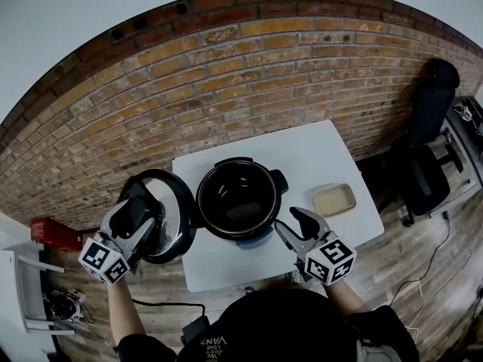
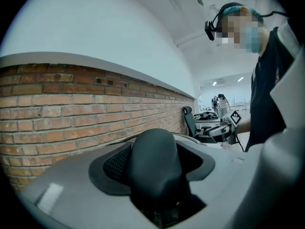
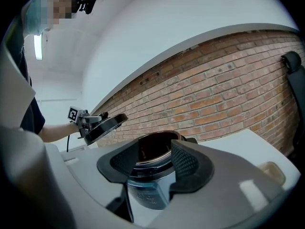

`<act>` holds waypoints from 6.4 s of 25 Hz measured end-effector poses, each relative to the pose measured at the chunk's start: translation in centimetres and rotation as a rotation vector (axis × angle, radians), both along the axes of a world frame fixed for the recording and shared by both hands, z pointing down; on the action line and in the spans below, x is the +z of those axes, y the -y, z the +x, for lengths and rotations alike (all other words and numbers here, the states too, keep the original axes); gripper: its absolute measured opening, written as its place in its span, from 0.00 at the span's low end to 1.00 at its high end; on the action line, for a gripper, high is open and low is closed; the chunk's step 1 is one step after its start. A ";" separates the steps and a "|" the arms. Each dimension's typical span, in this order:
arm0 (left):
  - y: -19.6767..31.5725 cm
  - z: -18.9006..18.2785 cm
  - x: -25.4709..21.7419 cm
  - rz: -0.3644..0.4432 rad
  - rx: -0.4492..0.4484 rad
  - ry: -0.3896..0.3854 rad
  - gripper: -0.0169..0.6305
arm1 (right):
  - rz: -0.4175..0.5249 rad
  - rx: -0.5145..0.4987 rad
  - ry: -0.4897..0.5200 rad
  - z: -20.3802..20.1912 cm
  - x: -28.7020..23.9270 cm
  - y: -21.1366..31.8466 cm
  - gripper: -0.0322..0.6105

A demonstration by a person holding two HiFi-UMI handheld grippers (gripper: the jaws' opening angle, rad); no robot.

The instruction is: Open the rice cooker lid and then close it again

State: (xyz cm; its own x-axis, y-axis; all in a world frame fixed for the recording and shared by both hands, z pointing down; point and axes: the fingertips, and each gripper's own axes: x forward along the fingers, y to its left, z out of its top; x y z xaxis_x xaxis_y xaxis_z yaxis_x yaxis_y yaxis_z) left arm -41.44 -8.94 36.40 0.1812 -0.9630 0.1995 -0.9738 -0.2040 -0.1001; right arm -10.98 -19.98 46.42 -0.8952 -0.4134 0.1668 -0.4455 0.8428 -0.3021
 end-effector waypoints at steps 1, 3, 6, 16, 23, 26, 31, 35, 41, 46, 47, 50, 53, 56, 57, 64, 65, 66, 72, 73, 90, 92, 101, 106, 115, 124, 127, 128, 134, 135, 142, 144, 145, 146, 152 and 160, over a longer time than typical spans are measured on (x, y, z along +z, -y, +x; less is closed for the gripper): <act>0.3 0.1 0.1 -0.001 0.007 0.001 0.48 | -0.001 0.003 0.000 0.1 0.0 0.0 0.37; 1.1 0.7 0.2 -0.002 0.029 0.001 0.48 | -0.003 0.014 0.002 0.4 0.1 0.0 0.37; 2.6 1.9 0.3 -0.004 0.077 0.000 0.48 | -0.005 0.037 0.005 1.1 0.1 0.1 0.37; 9.7 8.2 2.2 -0.048 0.323 0.015 0.48 | -0.015 0.184 0.010 5.6 0.4 0.1 0.37; 13.0 12.9 3.6 -0.081 0.468 0.027 0.48 | -0.016 0.282 0.010 8.8 0.6 -0.2 0.37; 14.1 14.5 4.3 -0.096 0.513 0.038 0.48 | -0.019 0.319 0.014 10.1 0.8 -0.5 0.37; 15.1 16.5 5.7 -0.138 0.566 0.062 0.48 | -0.026 0.363 0.018 11.5 1.2 -0.9 0.37; 15.7 17.8 7.3 -0.184 0.595 0.087 0.48 | -0.036 0.388 0.020 12.5 1.5 -1.0 0.37; 16.0 18.3 8.4 -0.223 0.610 0.133 0.48 | -0.047 0.402 0.024 13.1 1.9 -0.8 0.37; 16.2 18.4 9.0 -0.247 0.613 0.153 0.48 | -0.047 0.386 0.033 12.6 1.8 -0.5 0.37; 16.2 18.4 9.1 -0.252 0.612 0.154 0.48 | -0.047 0.381 0.033 12.5 1.8 -0.5 0.37; 16.2 18.2 9.3 -0.262 0.606 0.147 0.48 | -0.051 0.372 0.034 12.4 1.9 -0.3 0.37; 16.2 18.0 9.3 -0.257 0.602 0.142 0.48 | -0.055 0.368 0.033 12.2 2.0 -0.3 0.37; 16.2 18.0 9.2 -0.251 0.607 0.146 0.48 | -0.062 0.367 0.029 12.1 2.2 -0.2 0.37; 16.1 18.1 9.2 -0.251 0.610 0.148 0.48 | -0.062 0.366 0.028 12.0 2.2 -0.2 0.37; 16.1 18.0 9.3 -0.248 0.625 0.151 0.48 | -0.066 0.342 0.028 10.8 2.4 -0.3 0.37; 16.1 18.0 9.4 -0.247 0.630 0.153 0.47 | -0.068 0.338 0.027 10.6 2.6 -0.3 0.37; 16.1 18.0 9.4 -0.246 0.635 0.154 0.47 | -0.070 0.334 0.026 10.4 2.7 -0.4 0.37; 15.9 18.0 9.4 -0.240 0.695 0.161 0.47 | -0.072 0.327 0.014 9.9 2.8 -0.3 0.37; 15.9 18.0 9.4 -0.241 0.707 0.161 0.47 | -0.073 0.328 0.011 9.8 2.8 -0.3 0.37; 15.8 18.3 9.4 -0.219 0.897 0.156 0.47 | -0.080 0.348 -0.017 9.2 3.3 -0.5 0.37; 15.7 18.7 10.0 -0.232 0.932 0.174 0.47 | -0.080 0.348 -0.017 9.0 3.3 -0.5 0.37; 15.5 19.2 10.8 -0.234 0.969 0.217 0.47 | -0.077 0.349 -0.008 8.9 3.2 -0.4 0.37; 15.4 19.2 10.8 -0.230 0.963 0.224 0.47 | -0.076 0.354 -0.010 9.2 3.1 -0.4 0.37; 15.5 19.3 10.8 -0.230 0.915 0.228 0.48 | -0.088 0.354 -0.007 9.4 3.4 -1.0 0.37; 16.1 18.8 10.8 -0.247 0.779 0.206 0.48 | -0.087 0.339 -0.004 9.3 3.2 -1.6 0.37; 16.3 18.8 10.8 -0.253 0.726 0.198 0.48 | -0.084 0.332 -0.003 9.2 3.1 -1.8 0.37; 16.3 18.7 10.8 -0.255 0.699 0.194 0.48 | -0.082 0.329 -0.003 9.1 3.1 -1.9 0.37; 16.6 18.3 10.8 -0.266 0.569 0.174 0.47 | -0.075 0.301 0.002 8.0 2.9 -2.9 0.37; 16.5 18.2 10.8 -0.266 0.557 0.172 0.47 | -0.073 0.297 0.004 7.8 2.8 -3.1 0.37; 16.5 18.2 10.9 -0.262 0.536 0.168 0.48 | -0.061 0.281 0.023 6.6 2.5 -5.0 0.37; 16.4 18.1 10.8 -0.253 0.538 0.163 0.48 | -0.057 0.285 0.022 6.5 2.4 -5.5 0.37; 16.3 18.0 10.6 -0.241 0.536 0.159 0.49 | -0.053 0.289 0.022 6.5 2.3 -5.8 0.37; 16.3 17.8 10.3 -0.222 0.531 0.155 0.49 | -0.047 0.295 0.023 6.5 2.1 -6.0 0.37; 14.7 16.0 9.1 -0.118 0.461 0.109 0.49 | -0.028 0.341 0.026 6.9 1.7 -8.0 0.37; 10.6 15.1 7.1 -0.009 0.374 0.050 0.49 | -0.043 0.357 0.028 8.1 2.1 -10.3 0.37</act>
State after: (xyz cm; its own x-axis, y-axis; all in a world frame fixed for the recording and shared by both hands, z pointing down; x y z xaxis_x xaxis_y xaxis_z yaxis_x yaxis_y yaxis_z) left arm -26.38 -19.50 43.52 0.5099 -0.8303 0.2250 -0.8257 -0.5458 -0.1425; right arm -2.87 -9.70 48.52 -0.7003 -0.6938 0.1678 -0.7003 0.6221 -0.3501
